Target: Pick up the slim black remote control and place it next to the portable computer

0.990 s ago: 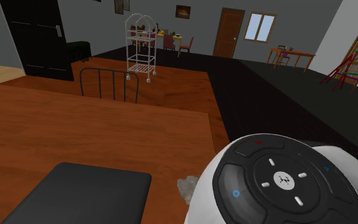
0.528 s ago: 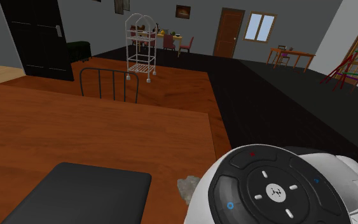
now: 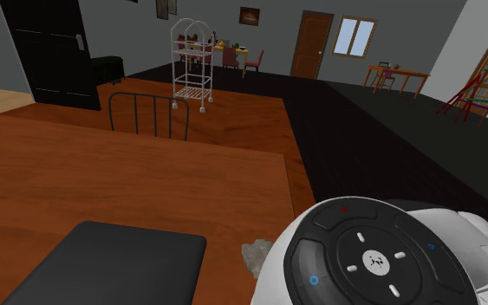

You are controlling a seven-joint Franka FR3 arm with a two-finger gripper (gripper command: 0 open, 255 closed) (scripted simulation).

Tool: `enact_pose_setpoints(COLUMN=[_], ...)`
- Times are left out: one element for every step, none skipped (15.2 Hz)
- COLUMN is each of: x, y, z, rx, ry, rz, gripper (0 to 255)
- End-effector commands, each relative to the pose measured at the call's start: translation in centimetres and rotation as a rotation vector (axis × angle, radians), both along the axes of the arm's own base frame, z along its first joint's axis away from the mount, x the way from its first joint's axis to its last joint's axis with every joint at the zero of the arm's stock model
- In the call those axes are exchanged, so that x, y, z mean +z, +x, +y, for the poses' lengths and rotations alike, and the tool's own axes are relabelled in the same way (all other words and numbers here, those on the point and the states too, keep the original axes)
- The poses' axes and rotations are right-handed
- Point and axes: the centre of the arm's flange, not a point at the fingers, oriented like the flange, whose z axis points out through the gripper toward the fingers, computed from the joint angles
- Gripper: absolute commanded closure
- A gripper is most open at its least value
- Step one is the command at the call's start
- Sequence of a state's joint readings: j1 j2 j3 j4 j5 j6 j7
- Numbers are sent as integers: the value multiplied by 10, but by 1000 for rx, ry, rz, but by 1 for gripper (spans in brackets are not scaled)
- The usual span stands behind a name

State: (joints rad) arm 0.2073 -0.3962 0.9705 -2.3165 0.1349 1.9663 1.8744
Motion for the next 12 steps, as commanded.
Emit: enact_pose_setpoints(x=[13,26,39,49,49,49,49,49,49,49,49,49], y=[-2,-3,-5,-7,-7,-7,-7,-7,-7,-7,-7,-7], z=[2,5,7,9,9,9,9,9,9,9,9,9], rx=[0,0,0,0,0,0,0,0,0,0,0,0], ry=[0,0,0,0,0,0,0,0,0,0,0,0], rz=[0,0,0,0,0,0,0,0,0,0,0,0], gripper=[0,0,0,0,0,0,0,0,0,0,0,0])
